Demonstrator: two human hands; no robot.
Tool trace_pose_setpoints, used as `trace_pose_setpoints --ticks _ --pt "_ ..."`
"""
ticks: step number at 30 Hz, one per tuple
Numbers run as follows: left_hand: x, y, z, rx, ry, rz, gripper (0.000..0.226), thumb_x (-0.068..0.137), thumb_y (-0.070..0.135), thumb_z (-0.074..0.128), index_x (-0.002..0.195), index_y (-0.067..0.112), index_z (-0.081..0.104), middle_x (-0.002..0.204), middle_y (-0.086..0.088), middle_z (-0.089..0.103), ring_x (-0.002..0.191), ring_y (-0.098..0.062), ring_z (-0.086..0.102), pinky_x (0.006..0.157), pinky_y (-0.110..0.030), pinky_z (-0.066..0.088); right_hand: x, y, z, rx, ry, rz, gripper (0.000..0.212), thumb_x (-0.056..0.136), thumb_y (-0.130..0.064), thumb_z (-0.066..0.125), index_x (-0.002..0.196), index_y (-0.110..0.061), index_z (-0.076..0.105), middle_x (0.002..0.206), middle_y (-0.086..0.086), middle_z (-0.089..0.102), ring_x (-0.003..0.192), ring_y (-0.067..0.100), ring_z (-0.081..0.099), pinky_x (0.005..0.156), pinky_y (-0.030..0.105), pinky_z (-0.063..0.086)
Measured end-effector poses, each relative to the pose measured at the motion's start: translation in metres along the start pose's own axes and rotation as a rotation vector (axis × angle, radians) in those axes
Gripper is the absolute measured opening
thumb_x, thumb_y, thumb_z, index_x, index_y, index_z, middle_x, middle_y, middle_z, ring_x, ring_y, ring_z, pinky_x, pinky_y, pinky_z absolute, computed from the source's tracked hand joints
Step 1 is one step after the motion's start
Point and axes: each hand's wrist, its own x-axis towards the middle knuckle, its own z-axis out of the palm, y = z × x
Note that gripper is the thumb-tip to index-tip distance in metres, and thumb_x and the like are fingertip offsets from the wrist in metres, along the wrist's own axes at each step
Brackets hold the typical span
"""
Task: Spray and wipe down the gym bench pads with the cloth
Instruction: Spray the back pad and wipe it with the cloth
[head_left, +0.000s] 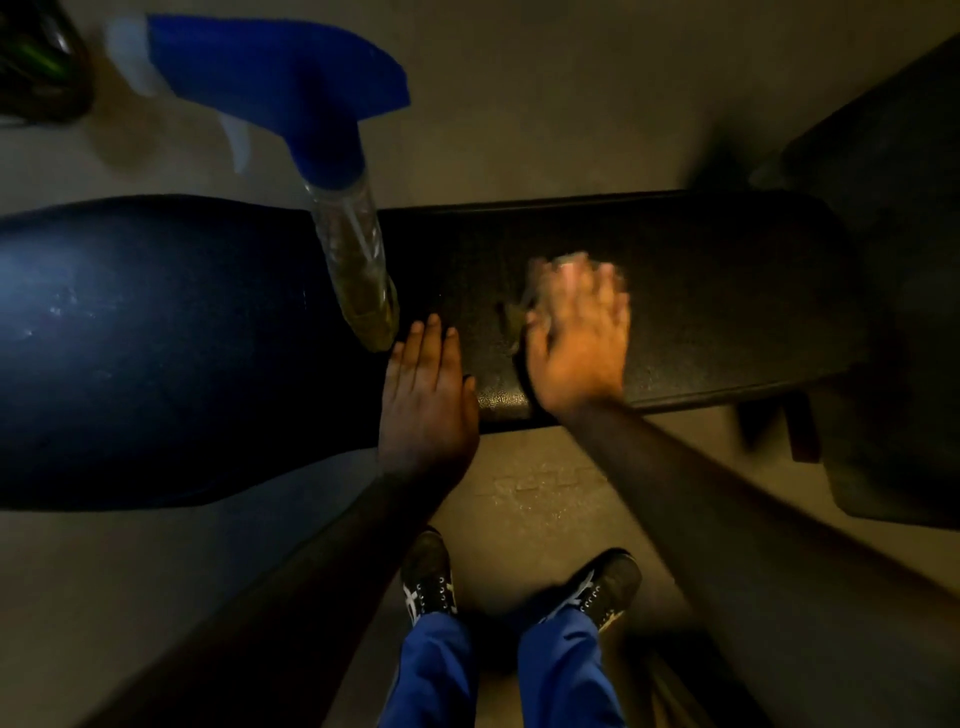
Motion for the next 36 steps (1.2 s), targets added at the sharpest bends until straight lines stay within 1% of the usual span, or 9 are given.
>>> trace_pose_setpoints --ticks 3,7,11,13,21,23,28,31,36 --pt "0.000 -0.001 0.002 -0.048 0.005 0.002 0.056 0.096 0.030 0.034 0.144 0.001 0.040 0.154 -0.020 0.034 0.145 -0.030 0.027 0.119 -0.044 0.016 0.016 0.008 -0.002 -0.030 -0.113 -0.414 0.061 0.097 -0.039 0.038 0.157 -0.027 0.034 0.166 0.008 0.027 0.155 0.032 0.016 0.126 0.052 0.013" --pt "0.002 -0.002 -0.001 -0.101 0.008 -0.013 0.056 0.095 0.029 0.035 0.144 0.001 0.040 0.153 -0.018 0.035 0.145 -0.029 0.027 0.120 -0.042 0.016 0.052 -0.014 0.000 -0.022 -0.006 0.014 0.065 0.100 -0.051 0.030 0.158 -0.022 0.030 0.167 0.011 0.022 0.156 0.033 0.011 0.126 0.054 0.011" --pt "0.002 -0.003 -0.015 -0.337 0.045 -0.094 0.051 0.096 0.022 0.046 0.144 0.005 0.042 0.145 -0.014 0.047 0.135 -0.023 0.040 0.112 -0.033 0.031 0.062 -0.013 0.001 -0.082 -0.093 -0.365 0.068 0.097 -0.059 0.026 0.157 -0.027 0.033 0.166 0.008 0.029 0.156 0.030 0.016 0.125 0.049 0.013" --pt "0.002 -0.002 -0.028 -0.416 0.107 -0.193 0.047 0.095 0.021 0.055 0.140 0.010 0.047 0.134 -0.008 0.055 0.121 -0.013 0.049 0.098 -0.022 0.038 0.077 -0.011 -0.003 -0.077 -0.025 -0.184 0.072 0.095 -0.060 0.025 0.157 -0.023 0.033 0.165 0.010 0.029 0.155 0.033 0.016 0.125 0.049 0.012" --pt "-0.008 -0.002 -0.058 -0.502 0.301 -0.424 0.027 0.090 0.032 0.064 0.072 0.021 0.048 0.065 0.006 0.046 0.057 -0.008 0.045 0.051 -0.024 0.037 0.065 -0.042 -0.002 -0.055 -0.108 -0.246 0.062 0.102 -0.047 0.036 0.160 -0.027 0.025 0.169 0.008 0.018 0.157 0.030 0.008 0.127 0.049 0.008" --pt "-0.008 -0.004 -0.066 -0.530 0.335 -0.557 0.027 0.087 0.033 0.068 0.076 0.020 0.048 0.069 0.006 0.046 0.060 -0.007 0.045 0.054 -0.022 0.035 0.063 -0.059 0.004 -0.041 -0.093 -0.017 0.063 0.103 -0.046 0.036 0.160 -0.024 0.021 0.169 0.010 0.014 0.157 0.032 0.005 0.126 0.051 0.006" --pt "0.018 0.003 -0.079 -0.553 0.386 -0.693 0.062 0.075 0.039 0.077 0.126 0.018 0.048 0.114 0.000 0.052 0.103 -0.015 0.053 0.085 -0.030 0.046 0.062 -0.047 -0.001 -0.093 -0.124 -0.356 0.064 0.099 -0.046 0.033 0.159 -0.025 0.027 0.168 0.008 0.022 0.156 0.030 0.011 0.126 0.051 0.006" --pt "0.038 0.003 -0.085 -0.591 0.361 -0.669 0.062 0.077 0.036 0.074 0.132 0.021 0.050 0.127 0.003 0.052 0.116 -0.011 0.053 0.098 -0.037 0.049 0.075 -0.052 0.001 -0.086 -0.068 -0.023 0.064 0.100 -0.044 0.036 0.159 -0.020 0.025 0.167 0.013 0.022 0.156 0.034 0.011 0.125 0.049 0.005" --pt "0.044 -0.007 -0.101 -0.624 0.352 -0.681 0.039 0.085 0.029 0.067 0.122 0.029 0.057 0.112 0.010 0.065 0.104 -0.008 0.062 0.092 -0.042 0.054 0.069 -0.067 0.006 -0.049 -0.171 -0.472 0.064 0.096 -0.046 0.032 0.157 -0.027 0.032 0.166 0.008 0.028 0.155 0.031 0.017 0.126 0.047 0.011"
